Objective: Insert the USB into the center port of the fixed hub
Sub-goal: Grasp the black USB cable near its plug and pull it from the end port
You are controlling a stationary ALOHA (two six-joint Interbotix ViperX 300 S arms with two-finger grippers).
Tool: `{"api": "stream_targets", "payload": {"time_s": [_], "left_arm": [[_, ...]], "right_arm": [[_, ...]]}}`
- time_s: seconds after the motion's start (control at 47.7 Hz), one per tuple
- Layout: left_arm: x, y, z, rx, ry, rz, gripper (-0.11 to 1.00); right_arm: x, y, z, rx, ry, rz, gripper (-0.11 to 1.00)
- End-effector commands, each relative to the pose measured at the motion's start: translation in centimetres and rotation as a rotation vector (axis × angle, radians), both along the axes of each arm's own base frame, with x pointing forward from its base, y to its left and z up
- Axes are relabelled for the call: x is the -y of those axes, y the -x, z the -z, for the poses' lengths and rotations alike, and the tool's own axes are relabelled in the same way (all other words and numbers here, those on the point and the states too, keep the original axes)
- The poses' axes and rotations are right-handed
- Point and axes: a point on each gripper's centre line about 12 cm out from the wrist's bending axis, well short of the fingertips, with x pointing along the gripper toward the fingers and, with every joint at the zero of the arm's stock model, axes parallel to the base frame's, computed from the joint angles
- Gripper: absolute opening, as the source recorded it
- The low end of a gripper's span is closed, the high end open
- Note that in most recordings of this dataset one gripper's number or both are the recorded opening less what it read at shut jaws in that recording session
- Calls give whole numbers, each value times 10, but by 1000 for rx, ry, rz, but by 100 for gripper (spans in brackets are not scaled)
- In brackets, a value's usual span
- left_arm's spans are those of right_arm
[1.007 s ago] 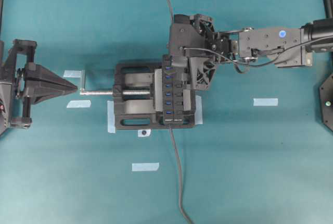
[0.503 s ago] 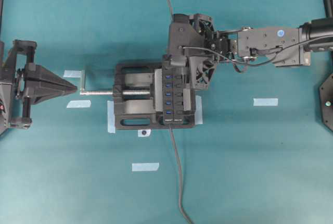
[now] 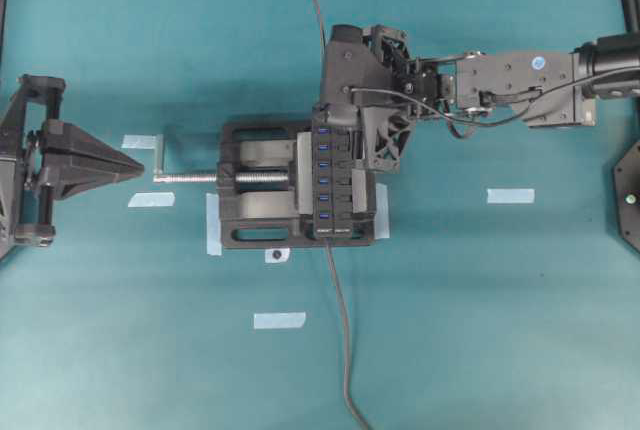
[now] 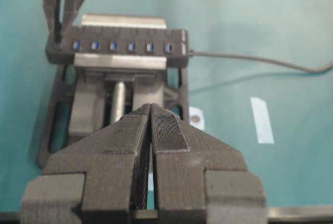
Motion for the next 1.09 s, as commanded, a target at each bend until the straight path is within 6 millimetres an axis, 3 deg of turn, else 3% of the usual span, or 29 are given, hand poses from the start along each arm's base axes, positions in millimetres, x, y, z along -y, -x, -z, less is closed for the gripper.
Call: {"api": "stream_targets", "payload": {"time_s": [0.0, 0.378, 1.07], "left_arm": [[-1, -1, -5, 9, -3, -2, 0], [-1, 1, -6, 14, 0, -3, 0], [-1, 1, -5, 5, 3, -4, 0]], "right_arm": [[0, -6, -18, 54, -2, 8, 10], [0, -6, -22, 64, -5, 11, 10], [-2, -3, -69, 84, 14, 34, 9]]}}
